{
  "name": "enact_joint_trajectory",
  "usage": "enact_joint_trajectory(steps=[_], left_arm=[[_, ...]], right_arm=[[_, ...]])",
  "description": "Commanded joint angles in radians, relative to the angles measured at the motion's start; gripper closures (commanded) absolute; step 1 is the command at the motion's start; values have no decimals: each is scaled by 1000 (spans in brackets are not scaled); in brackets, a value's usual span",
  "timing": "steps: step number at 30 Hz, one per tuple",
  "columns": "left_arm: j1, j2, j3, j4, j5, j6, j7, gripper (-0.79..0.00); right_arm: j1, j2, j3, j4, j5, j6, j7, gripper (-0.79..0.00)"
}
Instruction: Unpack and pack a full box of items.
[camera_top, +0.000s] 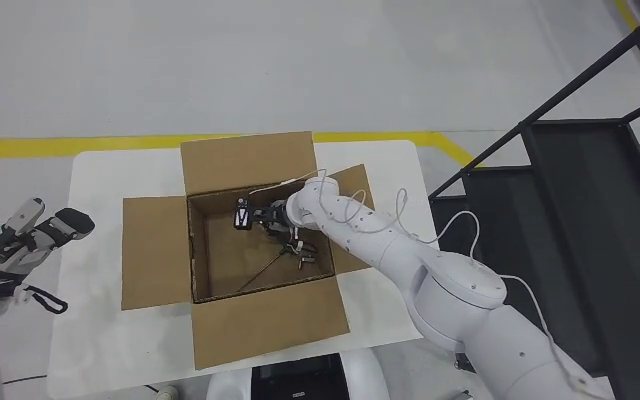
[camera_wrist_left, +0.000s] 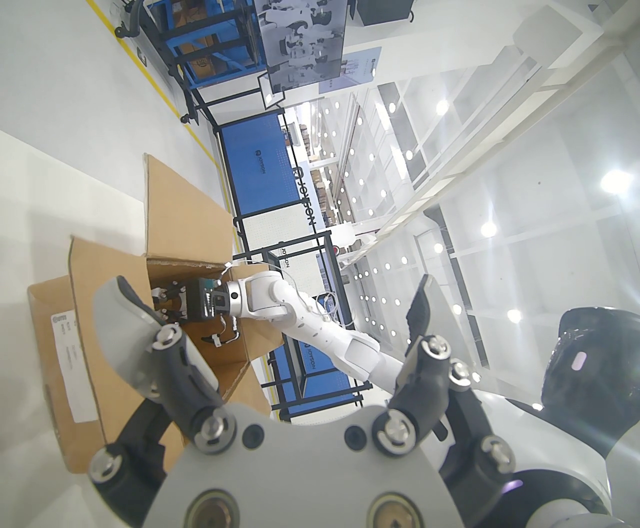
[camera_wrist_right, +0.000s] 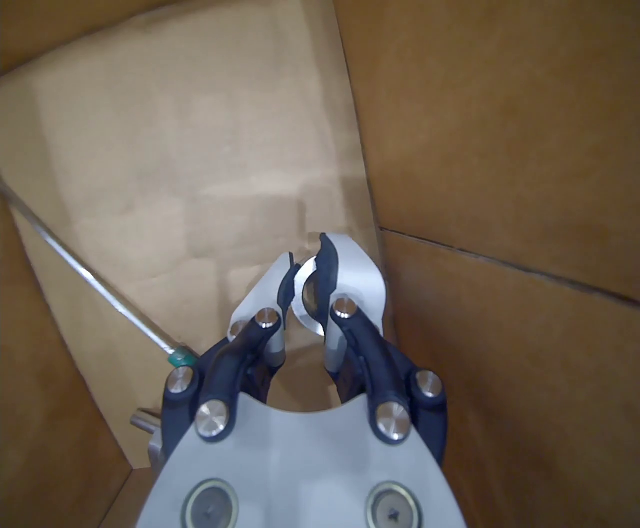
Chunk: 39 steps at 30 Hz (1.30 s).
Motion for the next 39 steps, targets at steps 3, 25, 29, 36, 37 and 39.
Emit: enact_joint_trajectory(steps=[3,25,29,36,37,39], left_arm=[[0,0,0,0,0,0,0,-785],[0,0,0,0,0,0,0,-785],[0,0,0,0,0,0,0,-785],[0,0,0,0,0,0,0,-785],[0,0,0,0,0,0,0,-785],[0,0,0,0,0,0,0,-785]], right_arm=[[3,11,21,-20,17,-107,-71,0],[-51,108,167,-147,69,-247,-78,-222],[-78,106,175,-196,81,-160,-28,-785],[-97,75,144,-227,66,-58,42,-785],[-97,71,140,-224,65,-57,41,-785],[-94,62,132,-216,56,-55,38,-785]])
